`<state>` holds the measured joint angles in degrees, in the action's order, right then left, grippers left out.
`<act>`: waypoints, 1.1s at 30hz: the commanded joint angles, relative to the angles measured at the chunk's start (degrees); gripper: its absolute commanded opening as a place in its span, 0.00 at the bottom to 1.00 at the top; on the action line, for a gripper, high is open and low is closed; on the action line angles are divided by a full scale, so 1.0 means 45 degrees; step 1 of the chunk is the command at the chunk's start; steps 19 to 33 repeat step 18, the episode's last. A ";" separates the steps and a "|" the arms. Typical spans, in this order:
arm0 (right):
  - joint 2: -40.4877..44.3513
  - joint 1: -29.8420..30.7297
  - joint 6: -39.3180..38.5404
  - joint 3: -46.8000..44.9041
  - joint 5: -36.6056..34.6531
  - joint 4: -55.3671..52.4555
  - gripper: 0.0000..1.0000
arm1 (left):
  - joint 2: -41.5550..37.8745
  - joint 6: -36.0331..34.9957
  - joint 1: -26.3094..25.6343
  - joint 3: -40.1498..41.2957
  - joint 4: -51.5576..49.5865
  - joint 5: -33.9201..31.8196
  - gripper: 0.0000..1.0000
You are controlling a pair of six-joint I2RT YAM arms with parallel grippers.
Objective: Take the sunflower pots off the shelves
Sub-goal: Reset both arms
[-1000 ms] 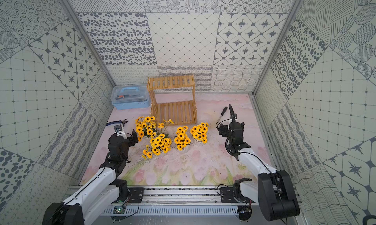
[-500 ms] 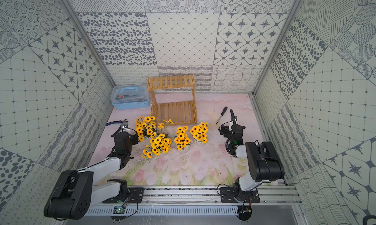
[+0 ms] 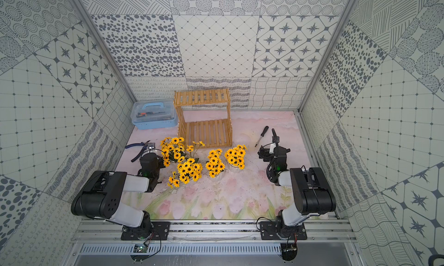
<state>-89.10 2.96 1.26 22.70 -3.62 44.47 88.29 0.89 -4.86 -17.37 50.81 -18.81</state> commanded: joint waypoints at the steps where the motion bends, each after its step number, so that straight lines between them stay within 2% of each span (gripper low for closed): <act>1: 0.0034 0.0025 0.0028 0.0191 0.0087 0.0801 0.98 | 0.0484 -0.0346 0.0026 -0.0549 0.1233 0.0210 0.96; 3: 0.0037 0.0045 -0.0026 0.0166 0.0043 0.0822 0.98 | 0.0392 -0.0053 0.0195 -0.1032 0.0081 0.0451 0.95; 6: 0.0034 0.0055 -0.0024 0.0190 0.0076 0.0812 0.98 | 0.0341 0.0138 0.0404 -0.1162 -0.0217 0.0722 0.94; 33: -0.0008 0.0006 -0.0016 0.0250 0.0276 0.0711 0.98 | 0.0383 0.0117 0.0431 -0.1162 -0.0143 0.0734 0.97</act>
